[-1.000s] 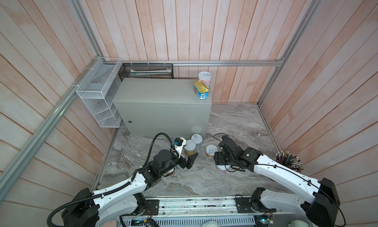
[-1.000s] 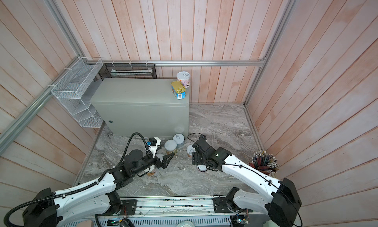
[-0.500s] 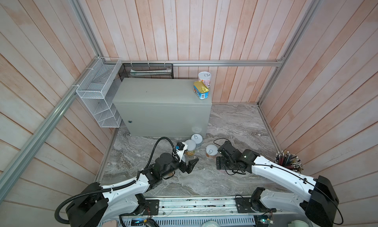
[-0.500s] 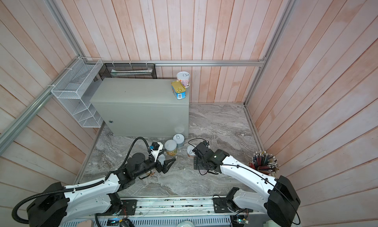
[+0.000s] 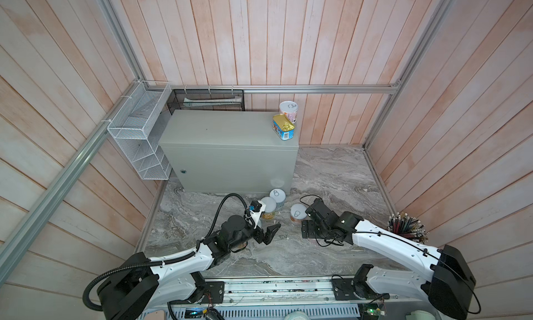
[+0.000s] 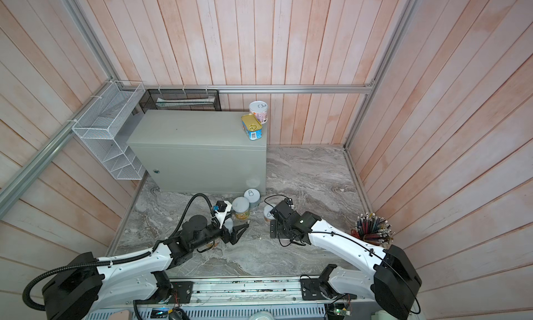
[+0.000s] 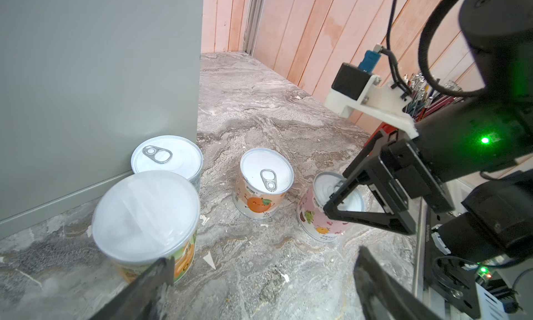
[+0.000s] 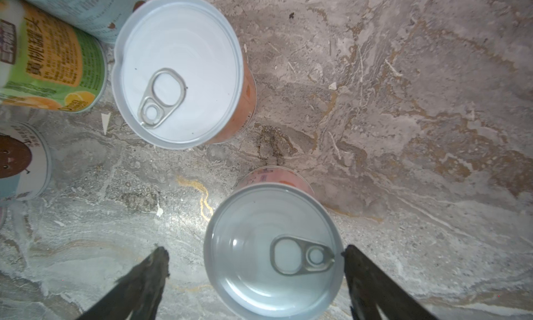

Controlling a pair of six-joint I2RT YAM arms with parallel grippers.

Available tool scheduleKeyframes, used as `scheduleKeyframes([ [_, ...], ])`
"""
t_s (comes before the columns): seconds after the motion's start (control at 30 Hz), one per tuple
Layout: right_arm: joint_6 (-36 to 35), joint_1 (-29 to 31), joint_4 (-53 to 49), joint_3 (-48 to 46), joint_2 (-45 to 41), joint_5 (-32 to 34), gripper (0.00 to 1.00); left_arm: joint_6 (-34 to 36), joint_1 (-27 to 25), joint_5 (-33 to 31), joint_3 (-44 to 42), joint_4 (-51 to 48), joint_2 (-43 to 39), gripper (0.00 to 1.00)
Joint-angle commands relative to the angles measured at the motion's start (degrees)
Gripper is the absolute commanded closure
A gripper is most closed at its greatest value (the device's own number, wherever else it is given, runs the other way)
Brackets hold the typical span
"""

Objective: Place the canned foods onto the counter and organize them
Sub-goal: 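Lower the right gripper over the pink-labelled can while the left hovers, then close the right gripper on the top of the pink-labelled can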

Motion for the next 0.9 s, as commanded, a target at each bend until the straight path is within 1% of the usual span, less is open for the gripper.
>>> scheduleKeyframes([
  [0.0, -0.7, 0.2, -0.9, 0.4, 2.2, 0.9, 0.06, 0.0, -0.1, 0.1, 1.6, 0.5, 0.3, 0.00],
  [0.1, -0.5, 0.2, -2.9, 1.9, 4.3, 2.1, 0.06, 0.0, -0.2, 0.1, 1.6, 0.5, 0.4, 0.00],
  [0.27, -0.8, 0.2, -2.0, 2.0, 5.8, 2.5, 0.07, 0.0, -0.2, 0.6, 2.2, -0.1, 1.1, 0.00],
  [0.6, 0.1, -0.2, -0.7, 1.3, 5.0, 3.6, 0.24, 0.6, -0.2, 1.4, 1.6, 0.4, 0.3, 0.00],
  [0.87, 1.3, -1.1, -0.5, 0.2, 1.2, 3.5, 0.30, 0.6, -0.2, 1.8, 1.7, 0.2, 0.4, 0.00],
])
